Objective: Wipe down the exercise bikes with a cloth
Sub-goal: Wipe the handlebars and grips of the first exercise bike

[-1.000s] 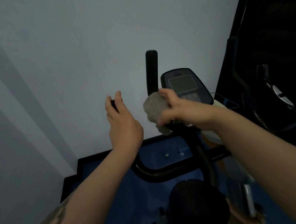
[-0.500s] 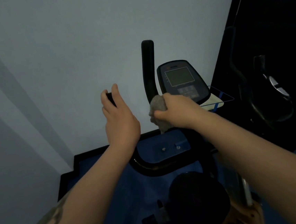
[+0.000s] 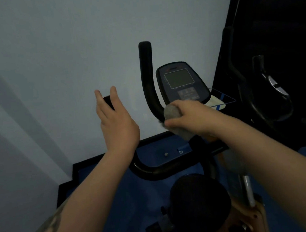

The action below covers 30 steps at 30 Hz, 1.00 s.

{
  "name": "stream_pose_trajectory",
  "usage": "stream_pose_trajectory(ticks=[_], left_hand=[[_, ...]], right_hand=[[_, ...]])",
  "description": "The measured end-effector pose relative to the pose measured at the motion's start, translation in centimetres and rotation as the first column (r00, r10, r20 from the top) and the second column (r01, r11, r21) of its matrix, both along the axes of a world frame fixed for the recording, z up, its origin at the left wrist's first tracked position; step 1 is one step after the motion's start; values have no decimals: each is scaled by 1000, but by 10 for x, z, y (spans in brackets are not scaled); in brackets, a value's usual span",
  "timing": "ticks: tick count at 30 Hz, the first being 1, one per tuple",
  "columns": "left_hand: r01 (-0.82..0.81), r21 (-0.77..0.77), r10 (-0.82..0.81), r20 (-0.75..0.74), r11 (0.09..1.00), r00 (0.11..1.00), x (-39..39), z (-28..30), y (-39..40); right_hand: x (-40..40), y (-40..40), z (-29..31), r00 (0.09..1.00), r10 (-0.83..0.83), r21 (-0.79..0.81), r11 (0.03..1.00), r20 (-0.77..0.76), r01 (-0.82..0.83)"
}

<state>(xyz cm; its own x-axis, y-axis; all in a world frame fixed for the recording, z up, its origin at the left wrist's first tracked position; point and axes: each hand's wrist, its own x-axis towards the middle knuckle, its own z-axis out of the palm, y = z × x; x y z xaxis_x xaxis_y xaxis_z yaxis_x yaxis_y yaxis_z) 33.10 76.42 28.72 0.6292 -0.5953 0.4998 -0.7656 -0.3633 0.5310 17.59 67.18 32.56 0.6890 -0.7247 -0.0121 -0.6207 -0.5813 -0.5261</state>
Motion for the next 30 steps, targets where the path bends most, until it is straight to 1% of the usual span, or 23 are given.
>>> stream_pose_trajectory(ticks=[1, 2, 3, 5, 8, 11, 13, 16, 19, 21, 23, 25, 26, 28, 30], left_hand=[[-18, 2, 18, 32, 1000, 999, -2, 1, 1], [-28, 1, 28, 74, 1000, 997, -4, 1, 3], [-23, -9, 24, 114, 1000, 993, -6, 3, 5], [28, -47, -20, 159, 999, 987, -10, 5, 9], [139, -67, -124, 194, 988, 973, -16, 4, 17], [219, -68, -205, 167, 973, 964, -29, -4, 26], [216, -69, -206, 129, 974, 970, -37, -11, 31], [192, -60, -184, 115, 980, 976, -45, -19, 35], [149, -85, -136, 144, 985, 980, -47, -24, 35], [133, -110, -112, 182, 985, 977, -50, -26, 34], [160, -104, -131, 242, 982, 961, -52, -28, 35], [206, -72, -180, 263, 976, 948, -52, -26, 36], [232, -45, -213, 256, 972, 943, -53, -25, 36], [278, 2, -273, 191, 961, 943, -56, -23, 36], [272, 19, -273, 103, 962, 957, -61, -25, 36]], right_hand=[[4, -2, 3, 997, -10, 64, 998, 72, 5], [8, -1, 4, 991, -14, 93, 996, 132, 2], [13, 2, 2, 986, -5, 80, 997, 166, -8], [15, 7, -8, 983, 25, 10, 1000, 184, -27], [-3, 9, -19, 982, 65, -30, 998, 177, -60], [-24, 15, -28, 980, 70, -50, 997, 186, -62], [-35, 22, -34, 971, 62, -52, 997, 231, -51], [-55, 35, -44, 971, 28, -40, 999, 237, -19], [-67, 45, -53, 960, 7, 7, 1000, 281, -9], [-59, 37, -50, 951, -5, 33, 999, 309, -6], [-41, 26, -43, 928, -44, 44, 999, 371, 30], [-30, 24, -41, 902, -79, 50, 997, 425, 64], [-31, 27, -43, 896, -75, 52, 997, 437, 58], [-49, 39, -51, 893, -14, 53, 999, 450, -11], [-73, 48, -60, 900, 31, 55, 997, 436, -61]])
